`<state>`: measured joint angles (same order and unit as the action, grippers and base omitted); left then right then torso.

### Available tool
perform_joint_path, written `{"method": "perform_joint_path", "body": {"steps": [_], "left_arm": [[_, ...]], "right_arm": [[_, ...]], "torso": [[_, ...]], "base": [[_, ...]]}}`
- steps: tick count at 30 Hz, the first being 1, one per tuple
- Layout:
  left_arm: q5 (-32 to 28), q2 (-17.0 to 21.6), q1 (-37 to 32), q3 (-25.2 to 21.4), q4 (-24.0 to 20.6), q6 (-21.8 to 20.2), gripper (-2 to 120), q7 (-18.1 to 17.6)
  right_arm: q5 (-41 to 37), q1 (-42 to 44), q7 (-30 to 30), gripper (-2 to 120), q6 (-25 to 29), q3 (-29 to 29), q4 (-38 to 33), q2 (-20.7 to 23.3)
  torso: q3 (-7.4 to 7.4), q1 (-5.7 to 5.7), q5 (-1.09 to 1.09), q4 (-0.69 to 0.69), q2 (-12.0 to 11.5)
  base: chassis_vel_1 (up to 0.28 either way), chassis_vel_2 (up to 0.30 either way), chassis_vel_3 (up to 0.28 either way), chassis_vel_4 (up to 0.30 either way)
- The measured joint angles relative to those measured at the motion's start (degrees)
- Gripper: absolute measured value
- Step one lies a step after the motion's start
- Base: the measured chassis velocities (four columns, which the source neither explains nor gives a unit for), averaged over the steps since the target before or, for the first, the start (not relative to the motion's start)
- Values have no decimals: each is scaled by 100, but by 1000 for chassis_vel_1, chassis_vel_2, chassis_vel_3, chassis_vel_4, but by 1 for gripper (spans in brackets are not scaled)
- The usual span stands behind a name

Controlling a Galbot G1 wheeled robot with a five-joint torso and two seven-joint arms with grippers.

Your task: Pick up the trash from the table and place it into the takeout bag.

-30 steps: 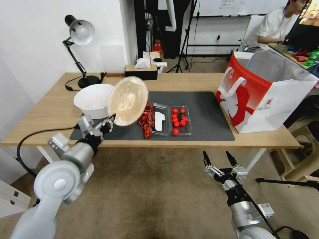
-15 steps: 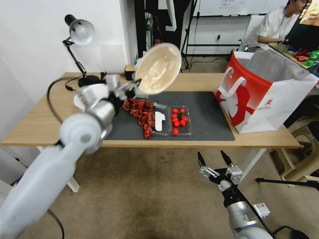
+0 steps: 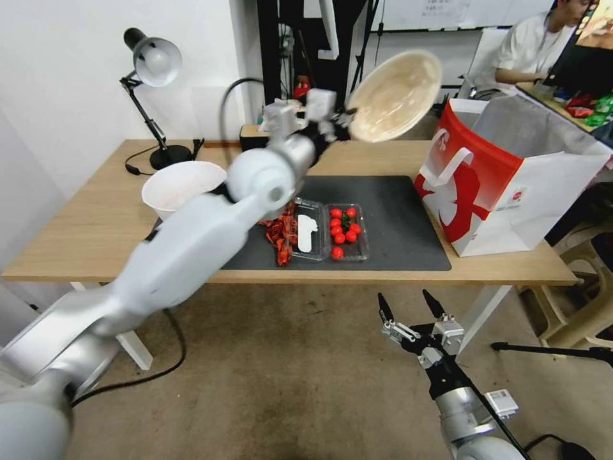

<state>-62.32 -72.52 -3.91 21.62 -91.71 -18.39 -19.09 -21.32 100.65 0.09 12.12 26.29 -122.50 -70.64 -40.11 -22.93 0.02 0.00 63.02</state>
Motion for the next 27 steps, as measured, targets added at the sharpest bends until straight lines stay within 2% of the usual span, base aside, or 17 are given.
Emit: {"method": "perform_joint_path", "body": {"steps": [1,4,5,9,10,12,13,17,18,21,22,27], "left_arm": [[0,0,0,0,0,0,0,0],[205,-434,247,233,347,122,0,49],[205,-434,247,233,347,122,0,49],[527,-1103,511,381,846,377,0,91],[527,-1103,511,381,846,377,0,91],[742,-1434,659,462,1264,596,0,160],[742,-1434,659,462,1264,596,0,160],[1062,-1885,860,668,1908,852,0,228],[1062,-1885,860,668,1908,852,0,228],[1687,-1996,888,1059,2166,985,0,307],[1687,-1996,888,1059,2166,985,0,307],[2506,-1981,688,1314,2258,1034,0,480]], "right_arm": [[0,0,0,100,0,0,0,0],[-9,13,1,100,0,31,-9,-1],[-9,13,1,100,0,31,-9,-1],[-17,19,2,100,-1,42,-12,-6],[-17,19,2,100,-1,42,-12,-6],[-29,19,3,100,-1,53,4,6],[-29,19,3,100,-1,53,4,6],[-51,6,9,100,-1,79,37,36],[-51,6,9,100,-1,79,37,36],[-77,-13,18,100,2,79,114,49],[-77,-13,18,100,2,79,114,49],[-199,-52,16,100,13,78,212,89]], "torso": [[0,0,0,0,0],[0,1,0,1,0],[0,1,0,1,0],[1,1,0,0,1],[1,1,0,0,1],[1,1,0,-1,1],[1,1,0,-1,1],[1,1,-1,0,1],[1,1,-1,0,1],[1,1,0,-1,1],[1,1,0,-1,1],[1,1,-1,0,1]], "base": [[0,0,0,0],[0,0,0,0],[0,0,0,0],[0,0,0,0],[0,0,0,0],[0,0,0,0],[0,0,0,0],[0,0,0,0],[0,0,0,0],[0,0,0,0],[0,0,0,0],[0,0,0,0]]}}
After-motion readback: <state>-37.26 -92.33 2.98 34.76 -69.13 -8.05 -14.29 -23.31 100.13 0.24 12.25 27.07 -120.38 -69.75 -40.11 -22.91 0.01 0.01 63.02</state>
